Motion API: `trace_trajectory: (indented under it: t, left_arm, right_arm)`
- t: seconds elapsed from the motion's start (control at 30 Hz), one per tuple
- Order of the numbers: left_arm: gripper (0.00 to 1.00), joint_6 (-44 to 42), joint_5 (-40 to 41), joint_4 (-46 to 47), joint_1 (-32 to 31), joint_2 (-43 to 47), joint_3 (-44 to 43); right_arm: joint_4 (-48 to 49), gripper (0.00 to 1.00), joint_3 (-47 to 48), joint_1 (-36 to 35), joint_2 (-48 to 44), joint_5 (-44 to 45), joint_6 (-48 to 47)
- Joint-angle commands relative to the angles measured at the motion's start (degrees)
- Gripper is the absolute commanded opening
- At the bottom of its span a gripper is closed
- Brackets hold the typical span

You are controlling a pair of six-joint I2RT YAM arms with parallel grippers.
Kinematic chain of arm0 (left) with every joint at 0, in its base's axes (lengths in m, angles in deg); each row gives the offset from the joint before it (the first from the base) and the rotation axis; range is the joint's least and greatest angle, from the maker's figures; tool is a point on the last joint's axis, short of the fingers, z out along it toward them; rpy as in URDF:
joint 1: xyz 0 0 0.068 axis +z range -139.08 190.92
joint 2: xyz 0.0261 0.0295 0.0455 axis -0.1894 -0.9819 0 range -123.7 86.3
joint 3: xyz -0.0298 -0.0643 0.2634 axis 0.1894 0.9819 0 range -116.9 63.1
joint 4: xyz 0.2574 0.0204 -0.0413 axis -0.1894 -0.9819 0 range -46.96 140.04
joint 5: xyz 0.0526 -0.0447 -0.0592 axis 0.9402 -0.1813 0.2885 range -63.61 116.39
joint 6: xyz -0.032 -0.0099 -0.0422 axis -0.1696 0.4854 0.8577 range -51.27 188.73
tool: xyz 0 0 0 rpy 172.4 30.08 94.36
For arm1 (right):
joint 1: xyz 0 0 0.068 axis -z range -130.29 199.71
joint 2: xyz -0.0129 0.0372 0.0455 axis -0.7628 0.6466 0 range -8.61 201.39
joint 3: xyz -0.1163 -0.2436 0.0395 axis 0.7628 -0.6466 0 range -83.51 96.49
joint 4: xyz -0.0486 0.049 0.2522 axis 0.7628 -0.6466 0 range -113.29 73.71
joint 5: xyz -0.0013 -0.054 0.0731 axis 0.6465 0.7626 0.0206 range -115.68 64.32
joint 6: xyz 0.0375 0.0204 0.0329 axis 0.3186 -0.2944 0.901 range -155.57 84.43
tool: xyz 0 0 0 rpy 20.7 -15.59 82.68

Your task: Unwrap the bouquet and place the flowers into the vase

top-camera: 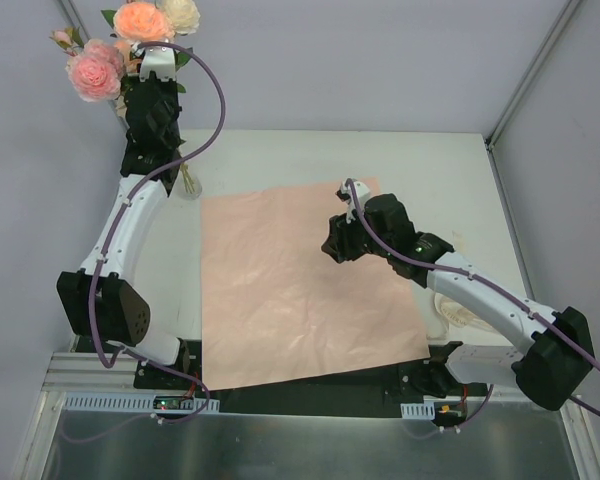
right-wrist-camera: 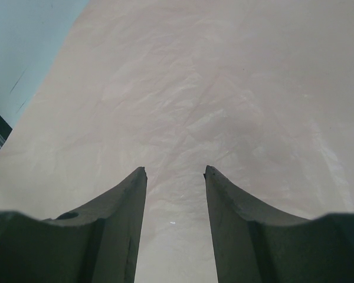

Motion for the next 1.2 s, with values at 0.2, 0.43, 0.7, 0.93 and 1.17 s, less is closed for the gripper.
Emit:
trace_trajectory:
  t: [0.2, 0.43, 0.7, 0.93, 1.17]
  left_arm:
    - [0.00, 4.58, 4.32, 0.62, 0.90, -0.56, 2.05]
    - [0.00, 6.87, 4.67, -0.16, 1.16, -2.14, 3.19]
    - [0.00, 8.62, 5.11, -0.16, 1.16, -2.40, 6.35]
    - [0.00, 10.73, 5.55, 0.54, 1.16, -2.31, 11.01]
    - [0.00, 11.26, 7.14, 1.60, 1.16, -2.05, 15.24]
  right_arm:
    - [0.70, 0.47, 2.96, 0.21, 0.71, -0.73, 0.78]
    - [0.62, 0.47, 2.87, 0.29, 0.89, -0.82, 0.96]
    - [0.62, 0.47, 2.87, 0.12, 1.24, -0.91, 0.96]
    - [0.70, 0.47, 2.96, 0.21, 1.68, -1.35, 1.13]
    - [0.70, 0.47, 2.61, 0.21, 1.50, -1.70, 1.13]
